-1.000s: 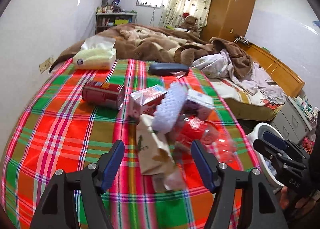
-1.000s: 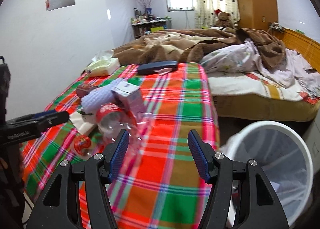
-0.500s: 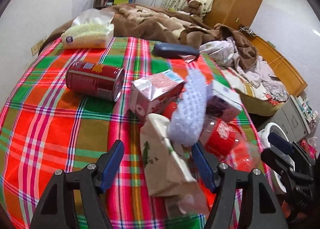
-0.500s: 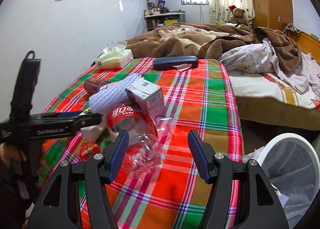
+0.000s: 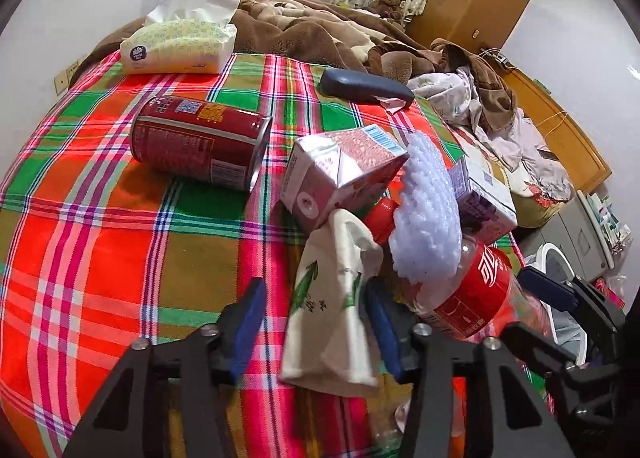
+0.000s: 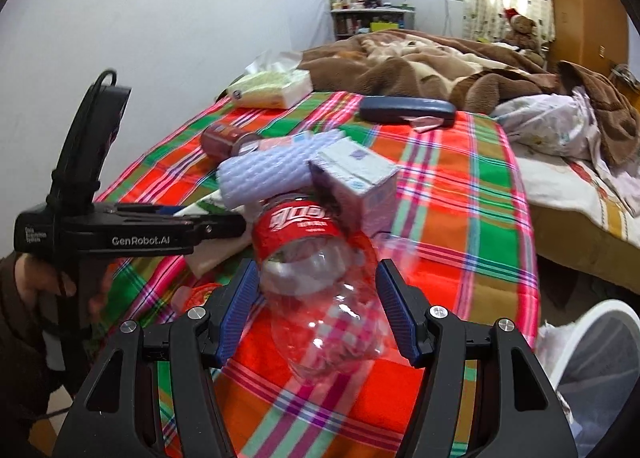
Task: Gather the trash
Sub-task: 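Return both tools to the table toward the remaining trash, then grasp the tissue packet with left tool while right tool grasps the Coca-Cola bottle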
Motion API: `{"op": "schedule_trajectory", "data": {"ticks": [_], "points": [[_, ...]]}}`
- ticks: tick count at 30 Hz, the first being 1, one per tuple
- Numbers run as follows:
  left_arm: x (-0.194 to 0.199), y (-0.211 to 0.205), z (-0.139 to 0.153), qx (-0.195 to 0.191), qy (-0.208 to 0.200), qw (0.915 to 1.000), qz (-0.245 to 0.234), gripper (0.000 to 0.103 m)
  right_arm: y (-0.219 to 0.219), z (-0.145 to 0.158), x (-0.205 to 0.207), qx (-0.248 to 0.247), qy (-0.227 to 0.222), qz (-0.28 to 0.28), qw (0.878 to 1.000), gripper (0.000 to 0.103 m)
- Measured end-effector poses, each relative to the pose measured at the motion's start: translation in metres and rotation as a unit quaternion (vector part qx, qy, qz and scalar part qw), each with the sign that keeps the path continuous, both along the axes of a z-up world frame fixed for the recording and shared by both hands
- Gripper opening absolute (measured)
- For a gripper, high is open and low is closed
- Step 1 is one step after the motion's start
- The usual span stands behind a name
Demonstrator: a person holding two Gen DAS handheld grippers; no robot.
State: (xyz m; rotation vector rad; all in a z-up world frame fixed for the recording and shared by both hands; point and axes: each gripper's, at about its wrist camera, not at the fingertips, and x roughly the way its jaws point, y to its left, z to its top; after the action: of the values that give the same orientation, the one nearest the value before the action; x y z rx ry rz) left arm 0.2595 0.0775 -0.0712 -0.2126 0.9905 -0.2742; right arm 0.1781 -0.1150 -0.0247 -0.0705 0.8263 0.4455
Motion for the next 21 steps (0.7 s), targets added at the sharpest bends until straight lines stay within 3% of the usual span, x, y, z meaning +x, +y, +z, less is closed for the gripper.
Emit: {"op": "schedule_trajectory", "data": {"ticks": [9,12,16,21], "points": [[-0.004,0.008,-0.002,0.003,0.002,1.0000,-0.005,0.046,0.018,-0.007,0.011,-0.026,0.019,0.020,0.999,0.063],[-0.002,0.009,-0.001,0.005,0.002,0.9999,-0.010,0.049,0.021,-0.008,0.014,-0.032,0.024,0.023,0.999,0.063],[0.004,0.003,-0.002,0.018,0.006,0.9996,-0.023,0.063,0.020,-0.008,0.017,-0.029,0.030,0.020,0.999,0.063],[0.005,-0.006,-0.002,0.045,0.005,0.9985,-0.031,0.064,0.022,-0.007,0.015,-0.041,0.033,0.024,0.998,0.063]]}}
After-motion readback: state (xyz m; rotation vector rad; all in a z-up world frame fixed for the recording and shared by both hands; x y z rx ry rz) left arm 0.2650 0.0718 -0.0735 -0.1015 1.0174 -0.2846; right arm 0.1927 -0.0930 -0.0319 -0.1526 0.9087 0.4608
